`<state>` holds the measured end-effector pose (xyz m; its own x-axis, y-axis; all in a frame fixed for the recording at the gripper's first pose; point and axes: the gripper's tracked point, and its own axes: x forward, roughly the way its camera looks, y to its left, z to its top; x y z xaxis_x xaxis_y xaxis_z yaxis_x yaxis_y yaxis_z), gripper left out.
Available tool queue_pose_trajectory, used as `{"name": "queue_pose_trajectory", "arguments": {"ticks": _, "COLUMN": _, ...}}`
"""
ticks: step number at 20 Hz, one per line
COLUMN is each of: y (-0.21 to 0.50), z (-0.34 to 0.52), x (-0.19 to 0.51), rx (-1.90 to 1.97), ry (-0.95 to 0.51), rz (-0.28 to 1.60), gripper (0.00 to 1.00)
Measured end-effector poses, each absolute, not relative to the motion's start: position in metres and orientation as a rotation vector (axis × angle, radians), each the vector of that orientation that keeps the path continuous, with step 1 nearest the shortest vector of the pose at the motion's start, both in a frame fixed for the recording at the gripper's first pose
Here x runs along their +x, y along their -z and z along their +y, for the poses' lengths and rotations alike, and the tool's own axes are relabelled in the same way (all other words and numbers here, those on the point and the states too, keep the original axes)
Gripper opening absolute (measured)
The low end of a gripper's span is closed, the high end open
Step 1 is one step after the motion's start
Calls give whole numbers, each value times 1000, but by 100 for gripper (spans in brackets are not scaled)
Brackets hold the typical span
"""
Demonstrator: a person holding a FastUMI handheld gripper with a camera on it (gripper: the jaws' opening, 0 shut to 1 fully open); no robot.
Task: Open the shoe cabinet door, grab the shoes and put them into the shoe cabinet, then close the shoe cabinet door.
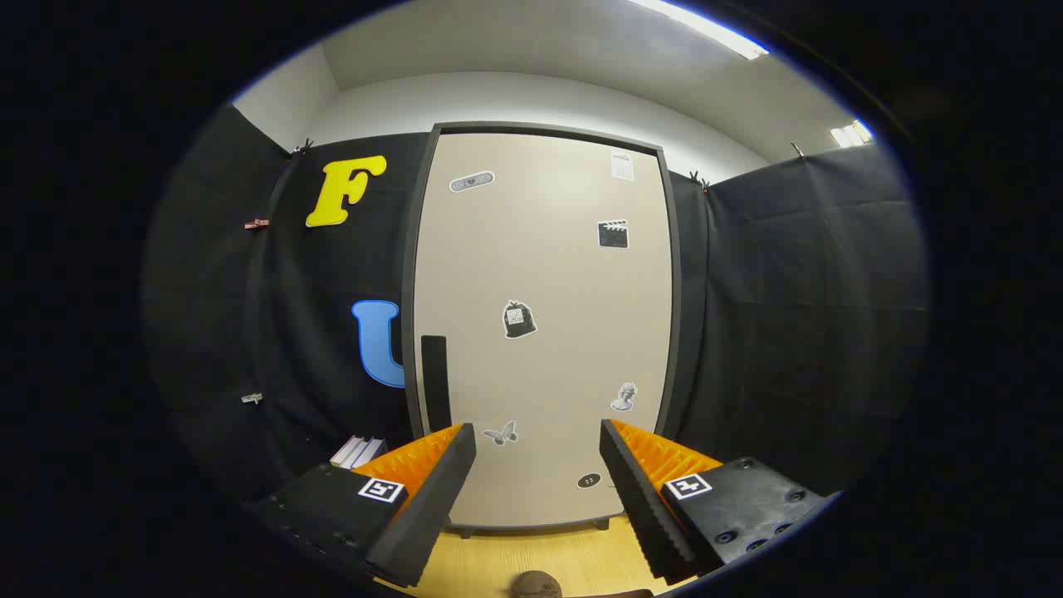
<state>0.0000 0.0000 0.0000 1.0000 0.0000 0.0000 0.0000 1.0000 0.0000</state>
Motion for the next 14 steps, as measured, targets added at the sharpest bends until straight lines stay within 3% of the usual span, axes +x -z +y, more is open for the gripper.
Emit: {"name": "queue_pose_trajectory", "arguments": {"ticks": 14, "y": -2, "z": 7, "x": 0, "rx": 0, "ry": -7, "rz": -3, "gripper": 98}}
